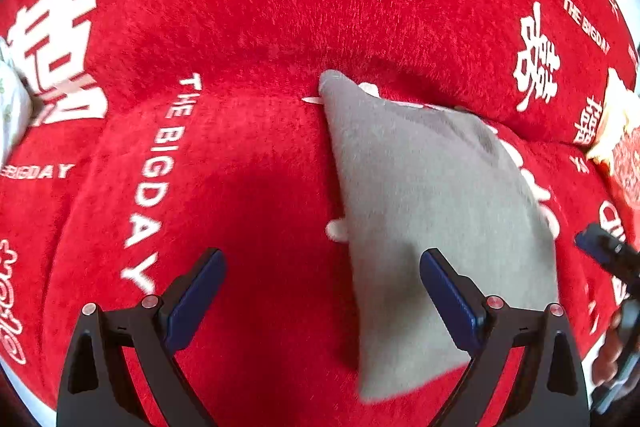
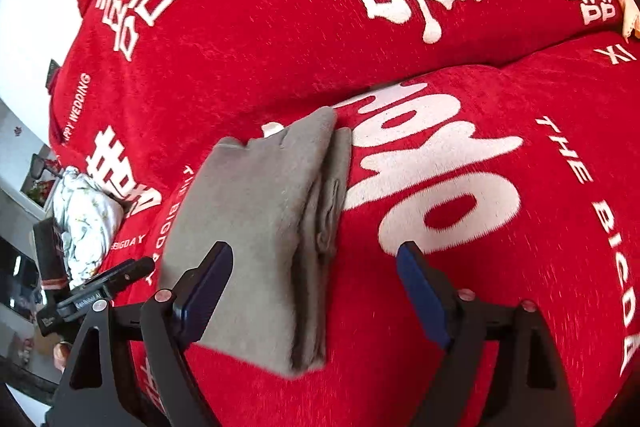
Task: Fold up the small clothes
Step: 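Lower the left gripper onto the folded sweater while the right gripper grasps its edge, then hold the folded sweater edge with both grippers, pressing it flat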
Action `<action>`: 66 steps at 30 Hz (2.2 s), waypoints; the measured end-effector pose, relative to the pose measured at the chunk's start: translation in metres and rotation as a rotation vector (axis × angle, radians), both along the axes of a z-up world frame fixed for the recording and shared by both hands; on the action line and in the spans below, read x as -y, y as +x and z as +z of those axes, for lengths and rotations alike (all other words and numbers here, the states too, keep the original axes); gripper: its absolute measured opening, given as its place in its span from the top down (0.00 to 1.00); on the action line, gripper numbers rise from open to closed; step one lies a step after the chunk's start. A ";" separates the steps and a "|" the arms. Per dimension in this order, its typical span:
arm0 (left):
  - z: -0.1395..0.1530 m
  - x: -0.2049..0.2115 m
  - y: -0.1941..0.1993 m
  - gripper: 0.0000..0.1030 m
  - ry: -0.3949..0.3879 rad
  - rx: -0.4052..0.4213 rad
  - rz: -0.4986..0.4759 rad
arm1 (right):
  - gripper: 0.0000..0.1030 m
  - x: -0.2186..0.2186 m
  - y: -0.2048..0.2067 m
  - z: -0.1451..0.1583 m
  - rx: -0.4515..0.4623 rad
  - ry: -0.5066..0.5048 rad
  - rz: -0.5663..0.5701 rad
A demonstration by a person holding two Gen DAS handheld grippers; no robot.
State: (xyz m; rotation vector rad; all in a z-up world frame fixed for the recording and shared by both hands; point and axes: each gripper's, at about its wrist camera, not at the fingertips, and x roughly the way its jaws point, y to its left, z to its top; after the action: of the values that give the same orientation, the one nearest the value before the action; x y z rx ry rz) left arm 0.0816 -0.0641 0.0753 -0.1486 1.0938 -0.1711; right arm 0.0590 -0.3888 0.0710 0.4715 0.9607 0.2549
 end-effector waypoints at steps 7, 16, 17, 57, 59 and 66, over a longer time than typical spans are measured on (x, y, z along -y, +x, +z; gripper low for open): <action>-0.047 0.015 0.060 0.05 -0.297 -0.241 -0.046 | 0.16 -0.018 0.068 -0.051 -0.155 0.156 0.043; -0.058 0.038 0.077 0.34 -0.346 -0.256 -0.096 | 0.51 -0.052 0.094 -0.073 -0.176 0.181 0.118; -0.054 0.040 0.075 0.35 -0.327 -0.238 -0.104 | 0.55 -0.051 0.093 -0.071 -0.172 0.180 0.110; -0.007 -0.024 -0.049 0.44 -0.175 -0.084 -0.127 | 0.61 -0.147 -0.015 -0.013 -0.039 -0.121 0.143; -0.006 -0.028 -0.051 0.44 -0.187 -0.083 -0.119 | 0.61 -0.151 -0.016 -0.009 -0.034 -0.133 0.151; 0.000 -0.038 -0.057 0.44 -0.185 -0.062 -0.107 | 0.62 -0.160 -0.023 -0.002 -0.008 -0.139 0.159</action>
State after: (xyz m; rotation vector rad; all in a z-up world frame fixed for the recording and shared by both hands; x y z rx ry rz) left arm 0.0250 -0.0264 0.0750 -0.2625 1.1478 -0.3654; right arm 0.0358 -0.2292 0.0689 0.2694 1.0177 0.3275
